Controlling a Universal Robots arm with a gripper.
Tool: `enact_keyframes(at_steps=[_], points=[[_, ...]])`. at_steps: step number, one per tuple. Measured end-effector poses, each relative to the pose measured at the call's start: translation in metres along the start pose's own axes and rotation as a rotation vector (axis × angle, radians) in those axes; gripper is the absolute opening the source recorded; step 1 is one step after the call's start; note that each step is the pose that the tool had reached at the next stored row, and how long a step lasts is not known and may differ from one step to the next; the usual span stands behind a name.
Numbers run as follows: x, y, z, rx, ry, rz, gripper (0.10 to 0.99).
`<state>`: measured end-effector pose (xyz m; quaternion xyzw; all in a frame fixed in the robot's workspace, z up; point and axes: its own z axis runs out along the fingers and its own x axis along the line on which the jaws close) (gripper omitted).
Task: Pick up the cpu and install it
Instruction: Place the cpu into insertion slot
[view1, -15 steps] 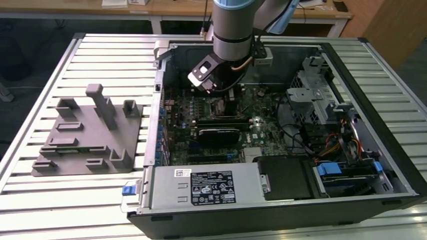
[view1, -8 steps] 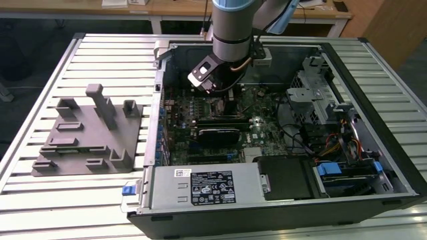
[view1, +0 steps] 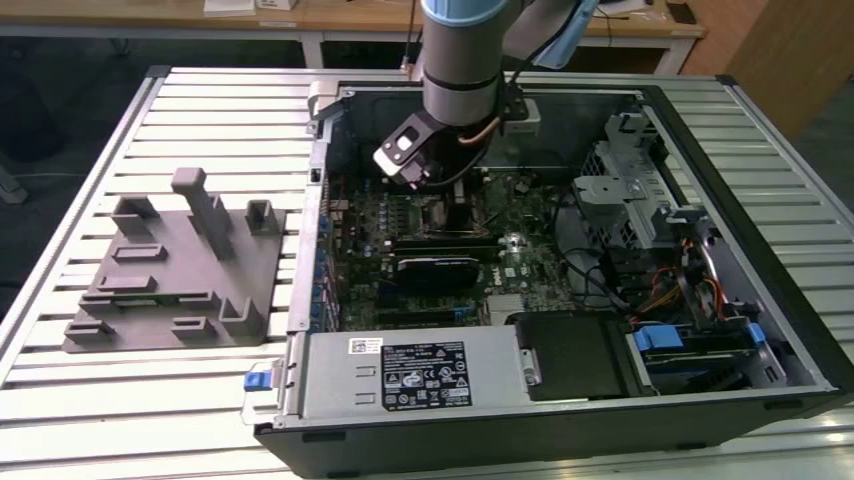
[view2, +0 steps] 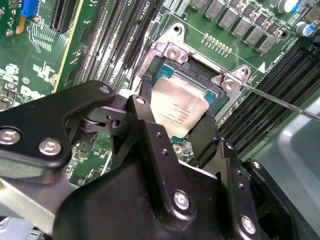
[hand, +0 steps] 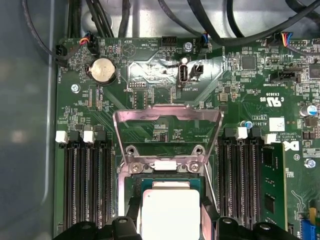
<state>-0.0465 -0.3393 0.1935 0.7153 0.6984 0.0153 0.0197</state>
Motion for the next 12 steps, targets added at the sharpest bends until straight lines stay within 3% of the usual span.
enact_keyframes(at_steps=[12], points=[[0.0001,-0.0008,0.0024,0.0,0.0011,-0.022,0.545]])
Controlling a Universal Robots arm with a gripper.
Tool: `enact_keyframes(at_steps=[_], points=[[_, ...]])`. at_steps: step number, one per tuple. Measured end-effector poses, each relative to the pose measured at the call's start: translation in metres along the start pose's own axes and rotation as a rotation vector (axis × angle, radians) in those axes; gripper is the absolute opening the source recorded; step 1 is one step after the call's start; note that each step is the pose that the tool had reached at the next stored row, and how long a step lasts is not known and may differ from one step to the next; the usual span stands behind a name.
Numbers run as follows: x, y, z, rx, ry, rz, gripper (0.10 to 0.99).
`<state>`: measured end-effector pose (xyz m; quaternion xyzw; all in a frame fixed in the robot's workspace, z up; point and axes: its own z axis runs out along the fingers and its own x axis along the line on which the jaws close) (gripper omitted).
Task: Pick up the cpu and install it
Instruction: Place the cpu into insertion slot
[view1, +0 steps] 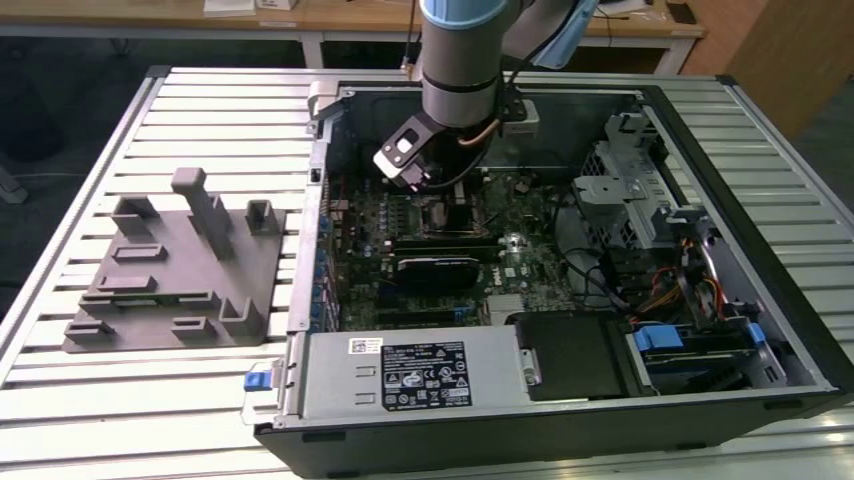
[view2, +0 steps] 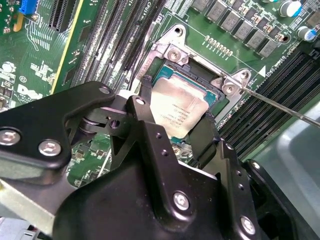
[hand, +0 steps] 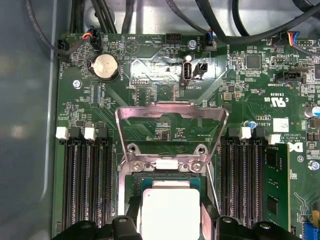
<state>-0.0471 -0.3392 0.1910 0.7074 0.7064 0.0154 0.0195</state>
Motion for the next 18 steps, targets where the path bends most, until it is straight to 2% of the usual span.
enact_keyframes(at_steps=[6,7,10,17,18], points=[[0.0001,0.0,0.0002,0.0,0.0008,-0.001,0.553],[0.0001,0.0,0.0002,0.0,0.0008,-0.001,0.616],[0.0,0.0,0.0001,0.0,0.0006,-0.001,0.616],[0.0,0.0,-0.0014,0.0,0.0239,0.0,0.616],[0.0,0.0001,-0.0015,0.0,0.0242,0.0,0.616]])
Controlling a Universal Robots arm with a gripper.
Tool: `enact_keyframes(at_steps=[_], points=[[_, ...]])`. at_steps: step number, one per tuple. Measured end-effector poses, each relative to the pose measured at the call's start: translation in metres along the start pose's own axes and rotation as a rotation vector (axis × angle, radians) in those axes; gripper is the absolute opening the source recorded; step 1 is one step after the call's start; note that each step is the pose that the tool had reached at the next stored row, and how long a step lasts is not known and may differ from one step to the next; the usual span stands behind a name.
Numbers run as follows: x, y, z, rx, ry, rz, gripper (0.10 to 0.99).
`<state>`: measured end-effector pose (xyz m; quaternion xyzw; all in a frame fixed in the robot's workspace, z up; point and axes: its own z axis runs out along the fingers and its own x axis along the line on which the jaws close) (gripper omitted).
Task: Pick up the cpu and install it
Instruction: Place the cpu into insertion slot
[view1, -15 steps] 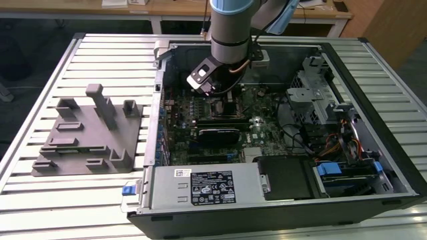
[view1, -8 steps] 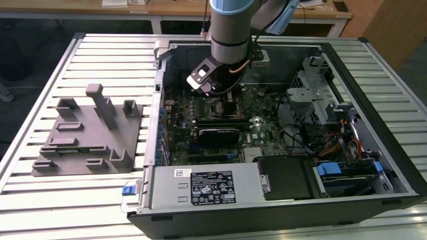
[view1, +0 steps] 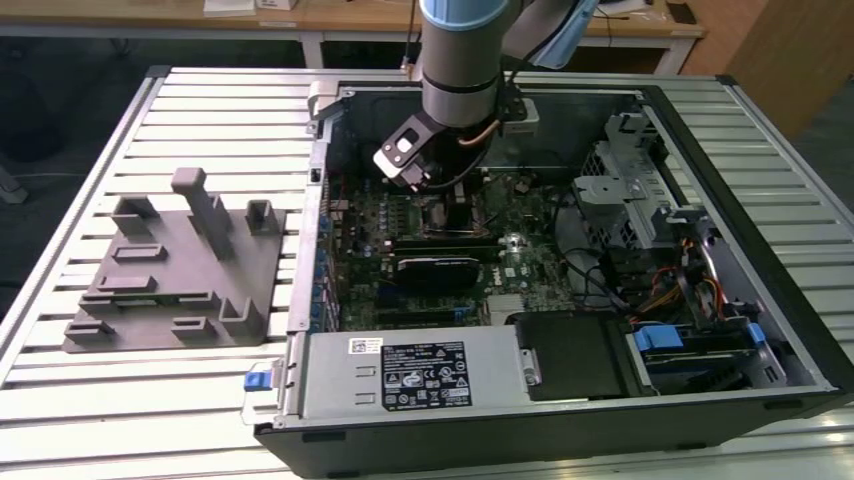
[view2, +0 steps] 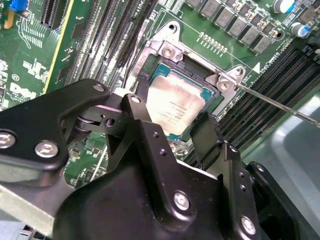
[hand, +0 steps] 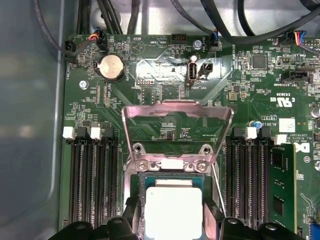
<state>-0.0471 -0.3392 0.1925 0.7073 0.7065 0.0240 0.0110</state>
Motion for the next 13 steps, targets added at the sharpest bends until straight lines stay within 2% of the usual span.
enact_keyframes(at_steps=[5,10,13], points=[[-0.0001,0.0001,-0.0018,0.0,-0.0003,0.0,0.616],[0.0001,0.0004,-0.0085,0.0,-0.0001,0.0,0.616],[0.0002,0.0005,-0.0089,0.0,0.0002,0.0,0.616]])
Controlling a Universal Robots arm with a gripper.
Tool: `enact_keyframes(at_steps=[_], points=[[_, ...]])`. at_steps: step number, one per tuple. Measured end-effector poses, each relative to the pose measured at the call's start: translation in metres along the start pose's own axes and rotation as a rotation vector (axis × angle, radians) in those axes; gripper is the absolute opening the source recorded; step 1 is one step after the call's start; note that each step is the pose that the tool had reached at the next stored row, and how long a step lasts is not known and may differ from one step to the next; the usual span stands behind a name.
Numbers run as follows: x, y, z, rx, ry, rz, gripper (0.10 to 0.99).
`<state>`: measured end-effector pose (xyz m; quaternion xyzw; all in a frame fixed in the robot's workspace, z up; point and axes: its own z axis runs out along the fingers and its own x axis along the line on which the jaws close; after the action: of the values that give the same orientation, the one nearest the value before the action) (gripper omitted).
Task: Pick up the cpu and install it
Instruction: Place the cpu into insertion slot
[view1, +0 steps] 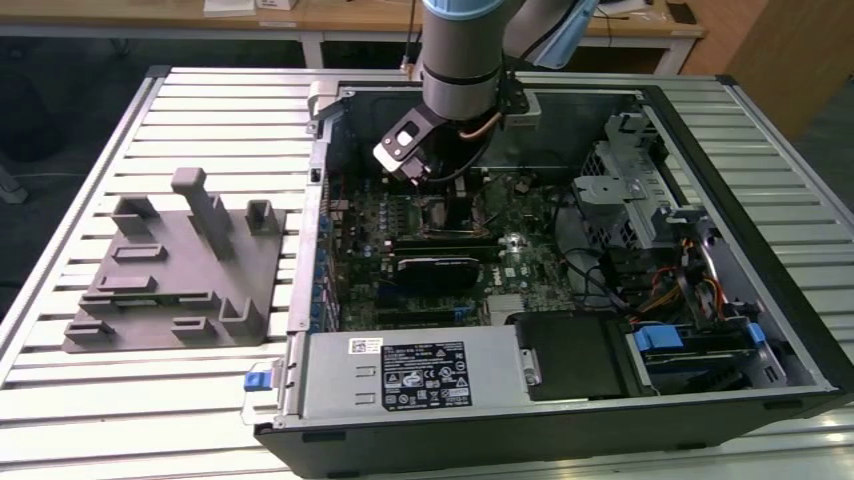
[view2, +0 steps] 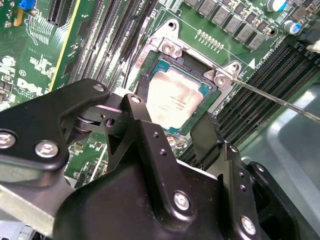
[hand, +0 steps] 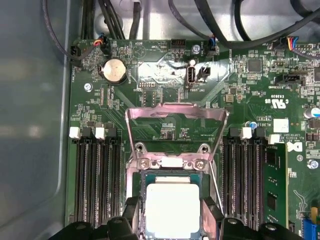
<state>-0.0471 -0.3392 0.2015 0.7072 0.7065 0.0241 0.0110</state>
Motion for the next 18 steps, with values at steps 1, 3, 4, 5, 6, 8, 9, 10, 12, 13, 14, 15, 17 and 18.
enact_keyframes(at_steps=[1,3,4,5,6,8,9,10,12,13,14,15,17,18], points=[[0.0,0.0,0.0,0.0,0.0001,0.0,0.616],[0.0,0.0,-0.0001,0.0,0.0001,0.0,0.616],[0.0,0.0,-0.0001,0.0,0.0002,0.0,0.616],[0.0,0.0,-0.0001,0.0,0.0002,0.0,0.6],[0.0,0.0,-0.0001,0.0,0.0002,0.0,0.6],[0.0,0.0,-0.0001,0.0,0.0003,0.0,0.475],[0.0,0.0,-0.0001,0.0,0.0004,0.0,0.416],[0.0,0.0,-0.0001,0.0,0.0005,0.0,0.416],[0.0,0.0,-0.0001,0.0,0.0006,0.0,0.302],[0.0,0.0,-0.0001,0.0,0.0008,0.0,0.302],[0.0,0.0,-0.0001,0.0,0.0007,0.0,0.243],[0.0,0.0,-0.0001,0.0,0.0009,0.0,0.184],[0.0,0.0,-0.0001,0.0,0.001,0.0,0.125],[0.0,0.0,-0.0001,0.0,0.001,0.0,0.106]])
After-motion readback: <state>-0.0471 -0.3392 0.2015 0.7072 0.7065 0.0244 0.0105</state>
